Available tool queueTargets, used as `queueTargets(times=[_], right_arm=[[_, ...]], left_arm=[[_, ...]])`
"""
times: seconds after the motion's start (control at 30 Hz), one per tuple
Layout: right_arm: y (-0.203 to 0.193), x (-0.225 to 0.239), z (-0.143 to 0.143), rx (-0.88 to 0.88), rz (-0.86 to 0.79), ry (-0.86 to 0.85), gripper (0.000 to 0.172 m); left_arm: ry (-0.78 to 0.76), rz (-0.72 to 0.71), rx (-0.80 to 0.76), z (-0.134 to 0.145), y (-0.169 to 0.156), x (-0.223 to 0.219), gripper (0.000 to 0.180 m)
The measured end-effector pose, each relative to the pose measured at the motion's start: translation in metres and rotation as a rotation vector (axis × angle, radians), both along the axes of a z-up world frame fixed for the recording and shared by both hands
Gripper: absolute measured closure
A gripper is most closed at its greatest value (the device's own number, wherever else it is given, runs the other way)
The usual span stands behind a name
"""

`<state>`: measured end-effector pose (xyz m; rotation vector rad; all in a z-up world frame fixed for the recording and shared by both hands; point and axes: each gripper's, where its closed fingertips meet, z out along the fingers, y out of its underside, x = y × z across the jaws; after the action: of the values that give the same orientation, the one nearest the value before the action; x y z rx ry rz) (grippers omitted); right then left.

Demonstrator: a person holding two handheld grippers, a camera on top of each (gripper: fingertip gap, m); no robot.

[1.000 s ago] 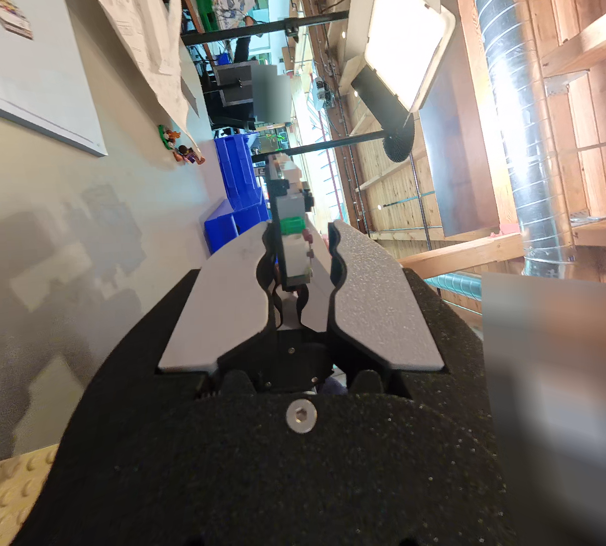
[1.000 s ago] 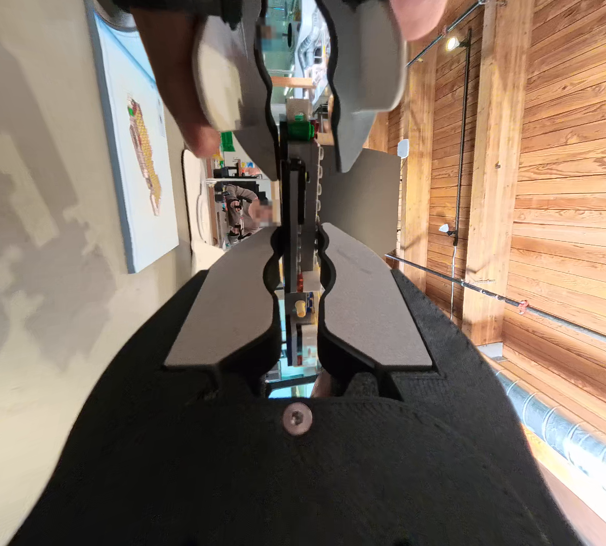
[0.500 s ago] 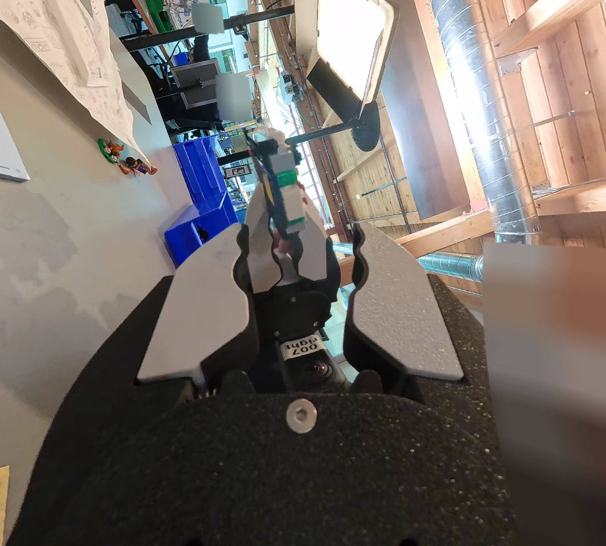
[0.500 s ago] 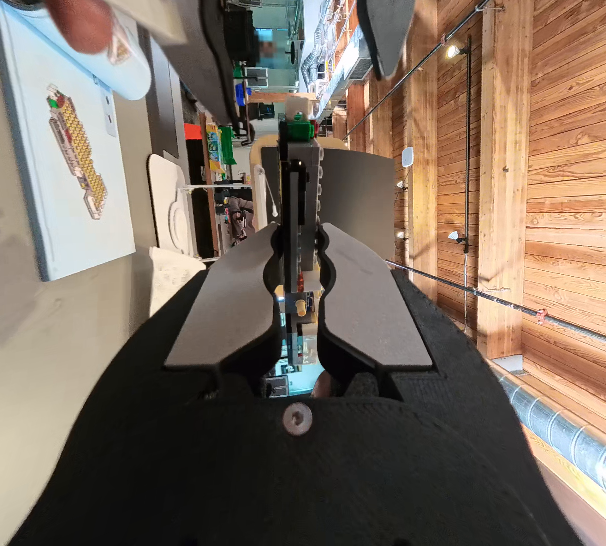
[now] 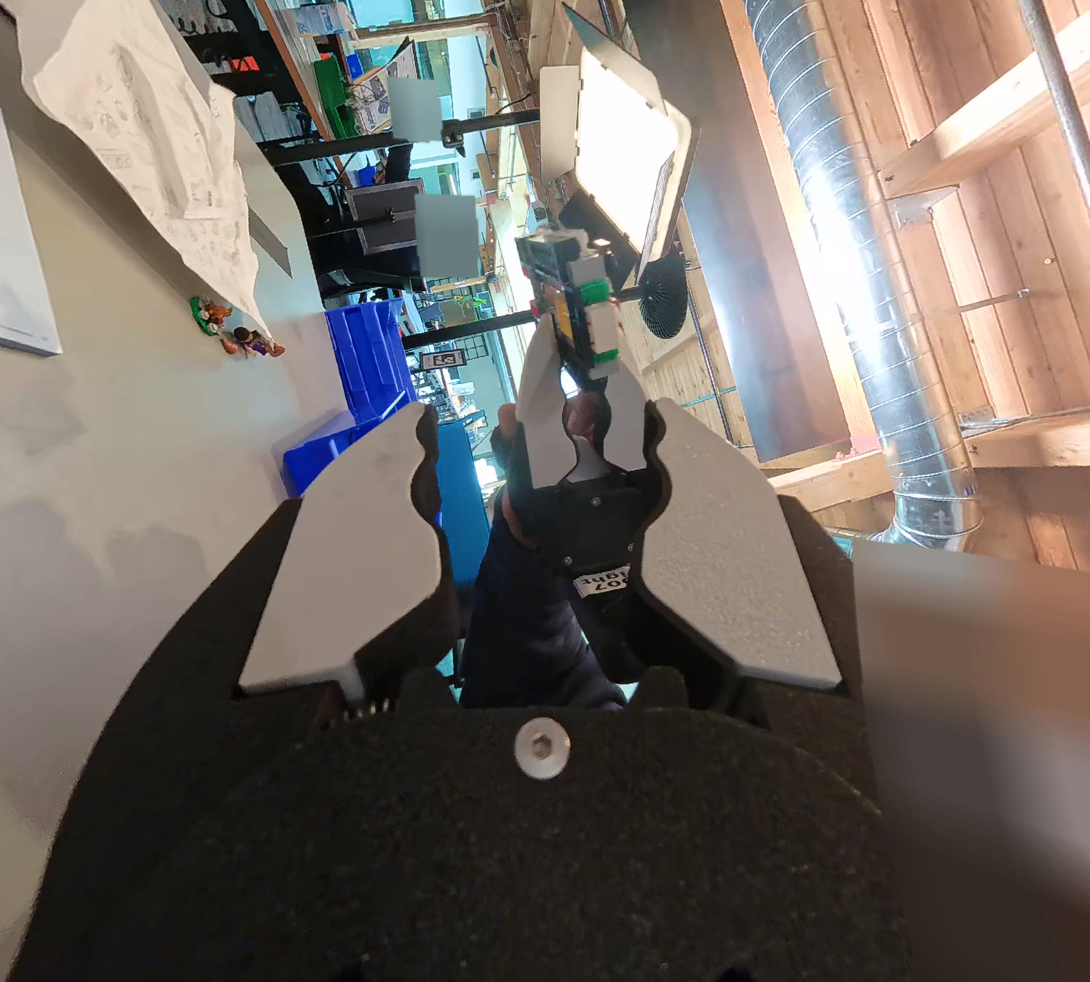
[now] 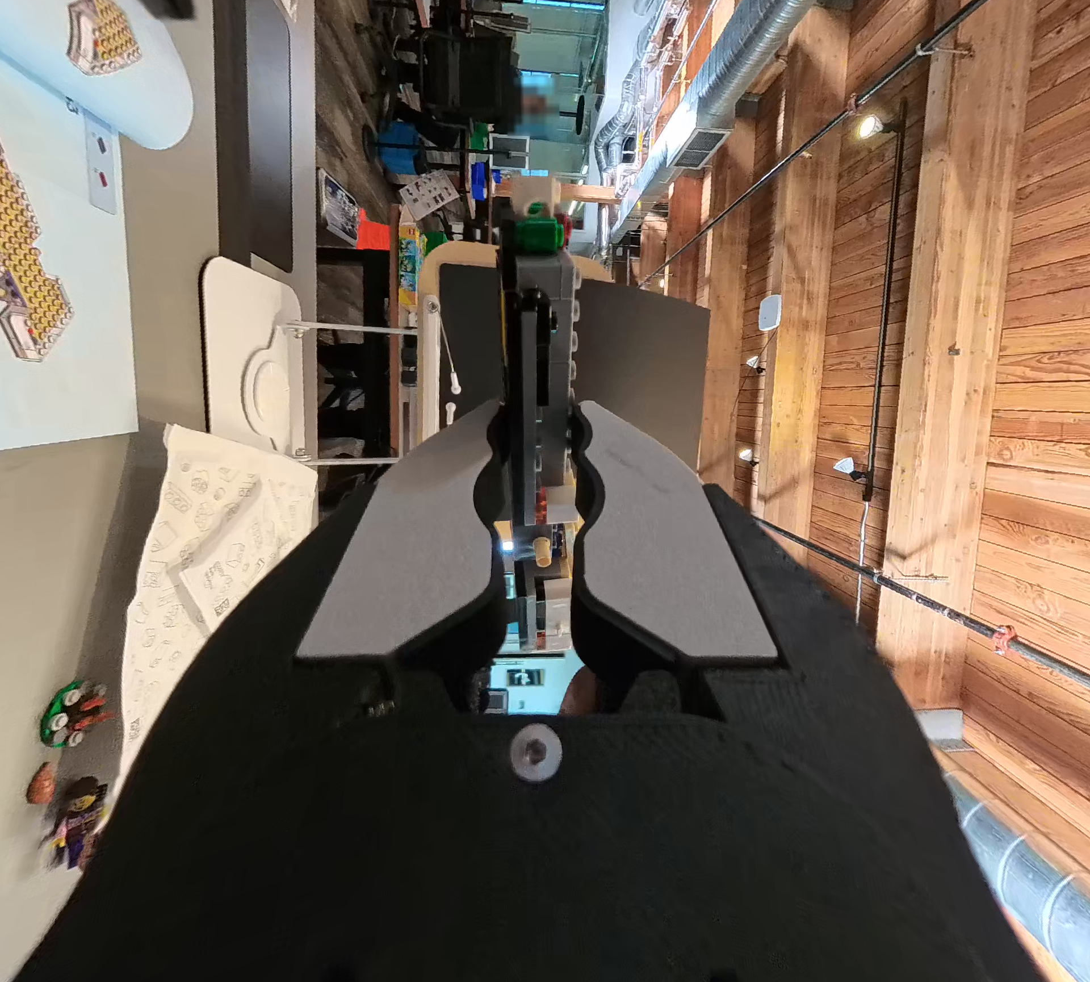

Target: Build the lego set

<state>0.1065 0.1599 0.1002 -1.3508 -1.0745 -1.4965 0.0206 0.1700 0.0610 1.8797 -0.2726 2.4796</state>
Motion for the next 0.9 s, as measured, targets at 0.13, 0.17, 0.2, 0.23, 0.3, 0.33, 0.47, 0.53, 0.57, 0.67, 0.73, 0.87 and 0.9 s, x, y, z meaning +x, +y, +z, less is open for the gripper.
queueTargets(times=[0.13,0.17,0.2,0.23,0.3,0.33,0.47,0.53,0.57,0.67,0.73,0.87,0.9], right_arm=[[0.001,-0.002,-0.002,0.003,0.0,0.039,0.152],[0.001,-0.002,-0.004,0.003,0.002,0.052,0.152],[0.001,-0.003,-0.006,0.002,0.007,0.071,0.152],[0.001,-0.004,-0.008,-0.001,0.012,0.094,0.152],[0.002,-0.004,-0.011,-0.003,0.016,0.124,0.153],[0.002,-0.005,-0.012,0.0,0.019,0.127,0.152],[0.003,-0.007,-0.013,0.001,0.033,0.145,0.152],[0.003,-0.008,-0.012,0.004,0.044,0.176,0.152],[0.003,-0.008,-0.011,0.005,0.049,0.19,0.152],[0.004,-0.007,-0.009,0.005,0.055,0.224,0.153],[0.005,-0.006,-0.008,0.004,0.058,0.236,0.153],[0.006,-0.008,-0.009,0.0,0.067,0.261,0.153],[0.006,-0.008,-0.009,0.0,0.067,0.259,0.153]], left_arm=[[-0.005,-0.011,0.013,0.016,0.0,0.003,0.118],[-0.004,-0.02,0.011,0.018,-0.001,0.005,0.119],[-0.005,-0.028,0.008,0.02,-0.002,0.006,0.119],[-0.006,-0.035,0.004,0.022,-0.003,0.008,0.12],[-0.006,-0.046,-0.002,0.024,-0.005,0.01,0.12],[-0.004,-0.048,-0.004,0.024,-0.005,0.012,0.12],[-0.001,-0.051,-0.015,0.025,-0.006,0.016,0.121],[0.0,-0.052,-0.021,0.026,-0.006,0.018,0.121],[0.001,-0.053,-0.021,0.026,-0.007,0.019,0.121],[0.003,-0.056,-0.016,0.029,-0.008,0.023,0.121],[0.006,-0.053,-0.014,0.03,-0.008,0.025,0.121],[0.01,-0.047,-0.009,0.034,-0.005,0.031,0.121],[0.01,-0.046,-0.006,0.035,-0.004,0.032,0.121]])
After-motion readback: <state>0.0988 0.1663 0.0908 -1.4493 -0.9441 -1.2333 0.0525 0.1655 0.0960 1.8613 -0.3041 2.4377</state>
